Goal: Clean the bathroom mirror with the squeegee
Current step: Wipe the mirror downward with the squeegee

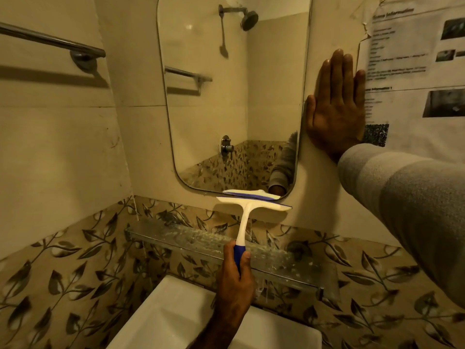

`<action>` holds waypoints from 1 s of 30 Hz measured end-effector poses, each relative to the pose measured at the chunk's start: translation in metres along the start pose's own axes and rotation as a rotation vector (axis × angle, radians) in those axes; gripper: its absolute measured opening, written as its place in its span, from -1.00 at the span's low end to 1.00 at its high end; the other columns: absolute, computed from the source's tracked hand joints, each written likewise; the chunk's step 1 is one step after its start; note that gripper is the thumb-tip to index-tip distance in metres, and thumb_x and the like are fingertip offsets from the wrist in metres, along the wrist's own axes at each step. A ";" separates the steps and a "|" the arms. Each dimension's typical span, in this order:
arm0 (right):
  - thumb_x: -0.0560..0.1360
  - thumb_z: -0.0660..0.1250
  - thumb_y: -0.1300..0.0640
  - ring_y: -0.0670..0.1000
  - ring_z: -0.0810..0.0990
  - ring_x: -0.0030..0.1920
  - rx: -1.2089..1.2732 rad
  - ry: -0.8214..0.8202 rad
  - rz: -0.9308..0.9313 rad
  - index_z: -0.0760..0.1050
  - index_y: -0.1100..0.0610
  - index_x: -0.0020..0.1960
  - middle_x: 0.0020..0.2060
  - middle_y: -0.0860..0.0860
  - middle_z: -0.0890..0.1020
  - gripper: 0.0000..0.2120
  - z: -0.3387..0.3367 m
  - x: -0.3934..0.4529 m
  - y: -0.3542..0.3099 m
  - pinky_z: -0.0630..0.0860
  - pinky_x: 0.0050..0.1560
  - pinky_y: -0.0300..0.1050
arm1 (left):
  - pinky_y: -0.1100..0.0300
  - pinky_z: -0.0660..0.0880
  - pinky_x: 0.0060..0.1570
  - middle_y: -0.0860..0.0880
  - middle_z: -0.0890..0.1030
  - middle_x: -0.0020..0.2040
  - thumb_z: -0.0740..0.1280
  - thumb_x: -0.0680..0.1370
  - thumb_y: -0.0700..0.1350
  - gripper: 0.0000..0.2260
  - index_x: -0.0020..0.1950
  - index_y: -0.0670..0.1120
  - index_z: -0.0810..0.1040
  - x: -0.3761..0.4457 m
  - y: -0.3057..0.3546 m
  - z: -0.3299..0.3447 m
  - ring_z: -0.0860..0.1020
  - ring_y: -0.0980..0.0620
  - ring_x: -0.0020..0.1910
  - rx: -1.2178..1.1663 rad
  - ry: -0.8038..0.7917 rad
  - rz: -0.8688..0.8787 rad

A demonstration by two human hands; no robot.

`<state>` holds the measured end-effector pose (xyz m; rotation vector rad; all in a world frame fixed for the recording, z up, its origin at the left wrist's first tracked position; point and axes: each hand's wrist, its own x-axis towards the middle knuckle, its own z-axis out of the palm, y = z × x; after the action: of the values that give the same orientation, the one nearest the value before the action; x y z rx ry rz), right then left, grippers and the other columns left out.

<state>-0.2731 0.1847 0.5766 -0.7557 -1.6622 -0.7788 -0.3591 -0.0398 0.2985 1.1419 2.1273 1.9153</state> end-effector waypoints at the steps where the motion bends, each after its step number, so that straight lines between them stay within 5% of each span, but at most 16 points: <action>1: 0.68 -0.15 -0.10 0.17 -0.06 0.60 0.001 0.001 -0.002 -0.10 0.21 0.61 0.60 0.19 -0.02 -0.39 0.000 0.000 0.000 -0.04 0.58 0.20 | 0.27 0.50 -0.39 0.00 0.51 -0.22 0.20 0.64 -0.01 -0.78 0.28 0.06 0.34 0.001 0.001 -0.001 0.51 0.10 -0.38 0.000 0.004 0.006; 7: 0.68 -0.17 -0.11 0.17 -0.06 0.60 0.015 -0.004 -0.002 -0.11 0.21 0.61 0.60 0.19 -0.02 -0.39 -0.003 -0.001 0.000 -0.05 0.59 0.18 | 0.25 0.47 -0.42 0.02 0.49 -0.27 0.20 0.64 -0.03 -0.81 0.23 -0.03 0.37 0.006 0.009 -0.006 0.47 0.12 -0.42 0.029 0.036 0.074; 17: 0.68 -0.14 -0.10 0.17 -0.04 0.60 0.013 0.009 0.002 -0.09 0.21 0.61 0.59 0.20 0.00 -0.39 0.000 0.000 0.001 -0.03 0.58 0.19 | 0.08 0.61 -0.32 0.03 0.55 -0.22 0.19 0.63 0.02 -0.79 0.26 0.10 0.33 0.015 0.013 -0.004 0.57 0.07 -0.33 0.021 0.070 0.084; 22: 0.67 -0.10 -0.09 0.17 -0.05 0.60 0.014 0.011 0.009 -0.09 0.21 0.61 0.60 0.19 -0.01 -0.39 0.001 0.001 0.002 -0.01 0.58 0.19 | 0.24 0.56 -0.40 0.01 0.53 -0.27 0.15 0.56 0.13 -0.87 0.10 0.21 0.35 0.029 0.034 -0.005 0.57 0.13 -0.31 -0.043 0.104 0.182; 26: 0.67 -0.07 -0.07 0.15 -0.07 0.61 0.030 0.006 0.009 -0.09 0.21 0.61 0.60 0.18 -0.03 -0.39 0.001 0.002 0.004 -0.02 0.58 0.19 | 0.34 0.47 -0.44 0.01 0.51 -0.31 0.19 0.61 0.02 -0.93 0.06 0.18 0.35 0.051 0.058 -0.012 0.54 0.17 -0.37 -0.083 0.166 0.264; 30: 0.67 -0.05 -0.07 0.13 -0.11 0.61 0.023 -0.014 0.015 -0.10 0.20 0.61 0.60 0.16 -0.07 -0.38 0.002 0.001 0.002 -0.02 0.58 0.19 | 0.14 0.53 -0.49 -0.02 0.51 -0.29 0.19 0.63 -0.02 -0.93 0.08 0.15 0.33 0.083 0.094 -0.024 0.53 0.09 -0.43 -0.116 0.215 0.337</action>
<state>-0.2727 0.1871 0.5775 -0.7585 -1.6736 -0.7448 -0.3866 -0.0186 0.4212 1.4036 1.9876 2.3693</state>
